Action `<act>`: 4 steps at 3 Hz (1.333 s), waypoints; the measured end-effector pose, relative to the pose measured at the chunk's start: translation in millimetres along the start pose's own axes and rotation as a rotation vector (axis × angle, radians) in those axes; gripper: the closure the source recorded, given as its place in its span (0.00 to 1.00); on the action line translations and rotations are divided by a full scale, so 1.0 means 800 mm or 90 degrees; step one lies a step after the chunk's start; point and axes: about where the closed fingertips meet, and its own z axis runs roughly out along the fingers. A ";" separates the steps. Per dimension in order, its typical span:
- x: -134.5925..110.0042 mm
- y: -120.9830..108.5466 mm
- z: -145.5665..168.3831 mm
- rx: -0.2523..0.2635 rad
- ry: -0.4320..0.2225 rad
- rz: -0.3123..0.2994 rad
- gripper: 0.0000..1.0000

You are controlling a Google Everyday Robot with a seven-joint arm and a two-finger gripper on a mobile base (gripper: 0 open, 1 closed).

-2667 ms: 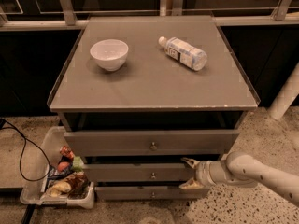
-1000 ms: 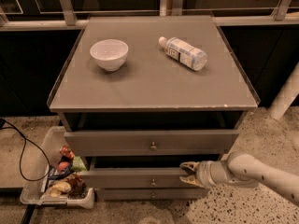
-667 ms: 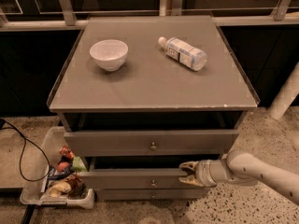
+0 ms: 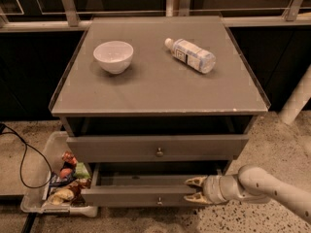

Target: Open middle drawer

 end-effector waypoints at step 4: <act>-0.001 0.043 -0.018 0.011 -0.017 -0.004 0.42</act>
Offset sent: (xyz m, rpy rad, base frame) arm -0.2951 -0.0743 -0.0223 0.1084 -0.0425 -0.1325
